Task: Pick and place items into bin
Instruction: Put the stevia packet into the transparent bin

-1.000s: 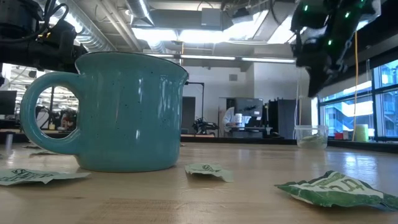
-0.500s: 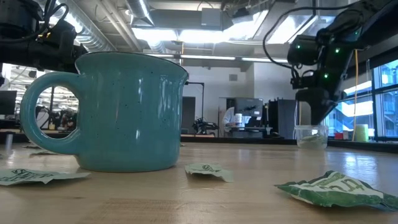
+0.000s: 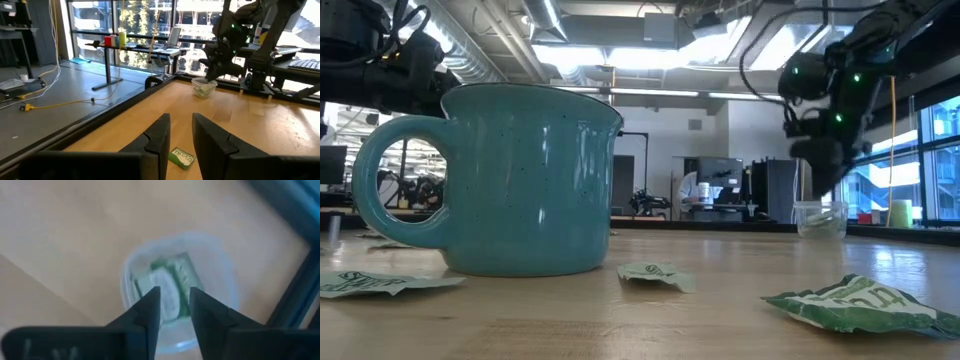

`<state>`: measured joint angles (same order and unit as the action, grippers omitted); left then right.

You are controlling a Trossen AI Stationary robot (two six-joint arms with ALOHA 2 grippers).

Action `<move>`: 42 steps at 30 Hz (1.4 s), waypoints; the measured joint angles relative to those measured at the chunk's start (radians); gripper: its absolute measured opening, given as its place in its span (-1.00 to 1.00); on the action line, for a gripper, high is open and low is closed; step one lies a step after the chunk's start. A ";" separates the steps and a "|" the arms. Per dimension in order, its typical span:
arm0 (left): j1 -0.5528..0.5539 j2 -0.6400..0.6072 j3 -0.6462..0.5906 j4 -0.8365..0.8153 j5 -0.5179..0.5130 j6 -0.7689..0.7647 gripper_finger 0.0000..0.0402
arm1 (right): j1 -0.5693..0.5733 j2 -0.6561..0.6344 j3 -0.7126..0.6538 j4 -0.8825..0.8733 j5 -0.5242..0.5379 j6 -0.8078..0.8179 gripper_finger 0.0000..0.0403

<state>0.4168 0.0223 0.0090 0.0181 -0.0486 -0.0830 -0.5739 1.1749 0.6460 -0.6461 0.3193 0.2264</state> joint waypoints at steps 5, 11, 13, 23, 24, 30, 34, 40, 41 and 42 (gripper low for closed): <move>0.000 0.000 0.000 0.000 0.000 0.000 -0.63 | 0.048 -0.072 0.080 0.076 -0.021 -0.027 -0.38; -0.017 0.008 0.003 0.011 0.049 0.086 -0.52 | 0.206 -0.156 0.019 0.353 -0.160 -0.077 -0.37; -0.032 0.020 0.015 0.005 0.046 0.091 -0.44 | 0.252 -0.176 0.000 0.392 -0.158 -0.079 -0.37; -0.075 0.334 0.343 -0.433 -0.144 -0.084 -0.28 | 0.325 -0.189 -0.045 0.477 -0.155 -0.075 -0.37; -0.075 0.384 0.392 -0.512 -0.149 -0.132 -0.29 | 0.325 -0.189 -0.045 0.478 -0.154 -0.075 -0.37; -0.074 0.700 0.631 -0.965 -0.211 -0.389 -0.40 | 0.325 -0.189 -0.045 0.479 -0.153 -0.075 -0.37; -0.068 0.892 0.698 -1.099 -0.193 -0.505 -0.47 | 0.325 -0.189 -0.045 0.478 -0.153 -0.074 -0.37; 0.012 1.122 0.706 -1.163 -0.114 -0.475 -0.45 | 0.325 -0.189 -0.045 0.478 -0.154 -0.075 -0.37; 0.031 1.153 0.706 -1.169 -0.117 -0.466 -0.43 | 0.325 -0.189 -0.045 0.478 -0.154 -0.075 -0.37; 0.053 1.179 0.706 -1.173 -0.119 -0.455 -0.41 | 0.325 -0.189 -0.045 0.478 -0.154 -0.075 -0.37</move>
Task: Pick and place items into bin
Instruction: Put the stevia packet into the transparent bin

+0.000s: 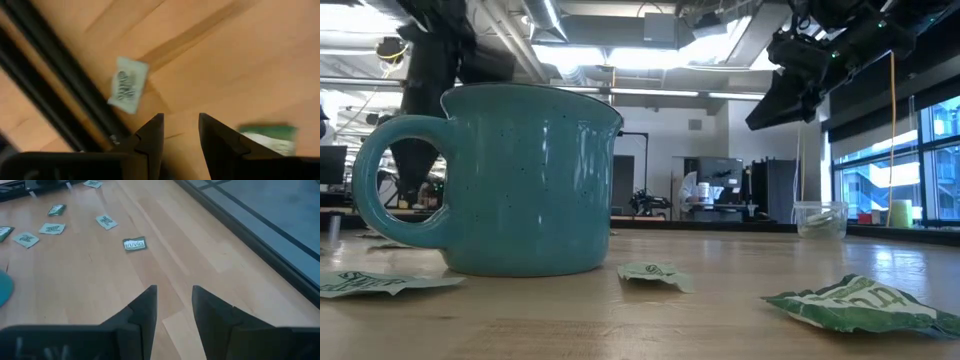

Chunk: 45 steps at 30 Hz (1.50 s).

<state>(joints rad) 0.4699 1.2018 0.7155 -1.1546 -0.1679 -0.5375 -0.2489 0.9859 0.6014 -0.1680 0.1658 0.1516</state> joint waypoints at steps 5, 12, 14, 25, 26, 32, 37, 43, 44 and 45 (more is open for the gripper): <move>0.108 0.077 0.000 0.029 -0.031 0.061 -0.32 | 0.000 0.000 0.000 -0.001 0.000 0.000 -0.37; 0.223 0.150 0.000 0.063 -0.022 0.091 -0.34 | 0.000 0.000 0.000 -0.002 -0.001 -0.003 -0.37; 0.242 0.176 0.000 0.066 -0.022 0.089 -0.36 | 0.000 0.000 0.000 -0.006 -0.001 -0.003 -0.37; 0.323 0.349 0.000 0.133 0.025 0.125 -0.46 | 0.000 0.000 0.000 -0.044 -0.001 -0.003 -0.37; 0.327 0.364 0.000 0.133 0.025 0.125 -0.46 | 0.000 0.000 0.000 -0.048 -0.001 -0.003 -0.37; 0.339 0.429 0.008 0.137 0.033 0.126 -0.51 | 0.000 0.000 0.000 -0.052 -0.001 -0.003 -0.37; 0.354 0.438 0.009 0.144 0.039 0.148 -0.55 | 0.000 0.000 0.000 -0.054 -0.001 -0.003 -0.37; 0.406 0.440 0.008 0.152 0.092 0.235 -0.60 | 0.000 0.000 0.000 -0.063 -0.001 -0.003 -0.37; 0.416 0.440 0.008 0.153 0.094 0.250 -0.61 | 0.000 0.000 0.000 -0.071 -0.001 0.000 -0.37; 0.428 0.440 0.008 0.154 0.096 0.256 -0.62 | 0.000 0.000 0.000 -0.079 -0.002 0.000 -0.37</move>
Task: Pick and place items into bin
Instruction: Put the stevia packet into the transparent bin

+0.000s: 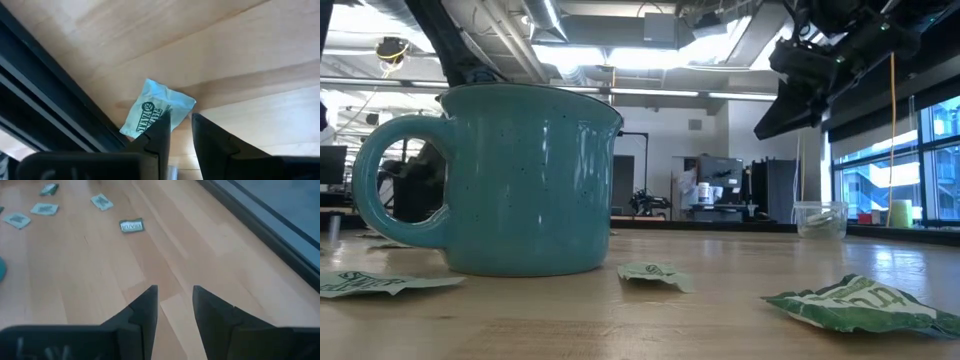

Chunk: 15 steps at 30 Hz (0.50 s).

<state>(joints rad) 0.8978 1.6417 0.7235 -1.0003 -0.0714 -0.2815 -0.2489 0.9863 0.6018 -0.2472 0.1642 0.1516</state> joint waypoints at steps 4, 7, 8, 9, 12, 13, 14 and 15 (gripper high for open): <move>0.054 0.001 0.000 0.001 0.032 0.030 -0.64 | 0.000 0.000 0.000 -0.031 0.000 0.009 -0.37; 0.079 0.001 -0.001 0.001 0.051 0.044 -0.64 | 0.000 0.000 0.000 -0.036 0.000 0.026 -0.37; 0.084 0.001 -0.001 0.001 0.053 0.044 -0.65 | 0.001 0.000 0.000 -0.037 0.000 0.026 -0.37; 0.087 0.001 -0.001 0.001 0.053 0.044 -0.66 | 0.004 0.000 0.000 -0.037 0.000 0.026 -0.37; 0.088 0.001 -0.001 0.001 0.046 0.048 -0.71 | 0.014 0.000 0.000 -0.037 0.000 0.025 -0.37; 0.087 0.001 -0.001 0.001 0.039 0.056 -0.74 | 0.019 0.000 0.000 -0.037 0.000 0.025 -0.37; 0.087 0.001 -0.002 0.001 0.037 0.060 -0.77 | 0.023 0.000 0.000 -0.036 0.000 0.025 -0.37; 0.086 0.002 -0.002 0.001 0.034 0.060 -0.81 | 0.028 0.000 0.000 -0.036 0.000 0.025 -0.37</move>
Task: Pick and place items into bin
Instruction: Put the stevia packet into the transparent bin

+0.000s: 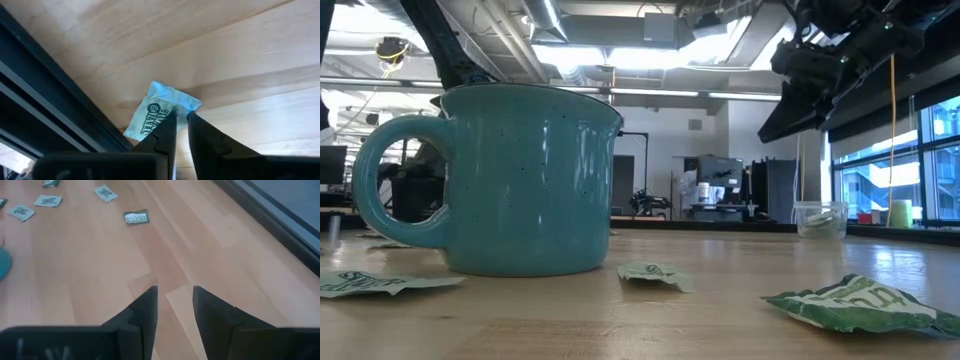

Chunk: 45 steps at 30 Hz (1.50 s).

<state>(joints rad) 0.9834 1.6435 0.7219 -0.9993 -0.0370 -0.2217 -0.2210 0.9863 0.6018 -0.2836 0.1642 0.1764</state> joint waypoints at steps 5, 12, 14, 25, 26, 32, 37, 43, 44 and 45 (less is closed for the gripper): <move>0.000 0.000 -0.001 -0.001 -0.015 0.000 -0.98 | 0.024 0.000 0.000 0.000 0.000 -0.002 -0.37; -0.017 0.002 0.041 -0.046 -0.009 0.084 -0.99 | 0.049 0.000 0.000 0.001 0.000 -0.002 -0.37; -0.032 -0.017 0.070 -0.066 -0.023 0.089 -0.99 | 0.051 0.000 0.000 0.001 0.000 -0.002 -0.37; -0.141 -0.192 0.171 0.030 0.349 0.211 -0.99 | 0.051 0.000 0.000 0.005 0.000 -0.026 -0.37; -0.156 -0.208 0.171 0.077 0.415 0.229 -0.99 | 0.054 0.000 0.000 0.009 -0.001 -0.051 -0.37; -0.287 -0.246 0.171 0.410 0.662 0.254 -0.99 | 0.089 0.026 0.000 0.201 -0.084 -0.229 -0.37; -0.430 -0.211 0.172 0.673 0.732 0.262 -0.99 | 0.119 0.099 0.001 0.392 -0.141 -0.344 -0.37; -0.586 -0.148 0.173 0.892 0.771 0.318 -0.99 | 0.141 0.222 0.000 0.547 -0.147 -0.400 -0.37; -0.608 -0.138 0.173 0.926 0.770 0.340 -0.99 | 0.141 0.245 0.000 0.581 -0.164 -0.396 -0.37; -0.629 -0.129 0.173 0.958 0.770 0.359 -0.99 | 0.141 0.267 0.001 0.607 -0.189 -0.390 -0.37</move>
<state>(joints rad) 0.3540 1.5142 0.8951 -0.0411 0.7333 0.1375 -0.0803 1.2537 0.6025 0.3237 -0.0251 -0.2137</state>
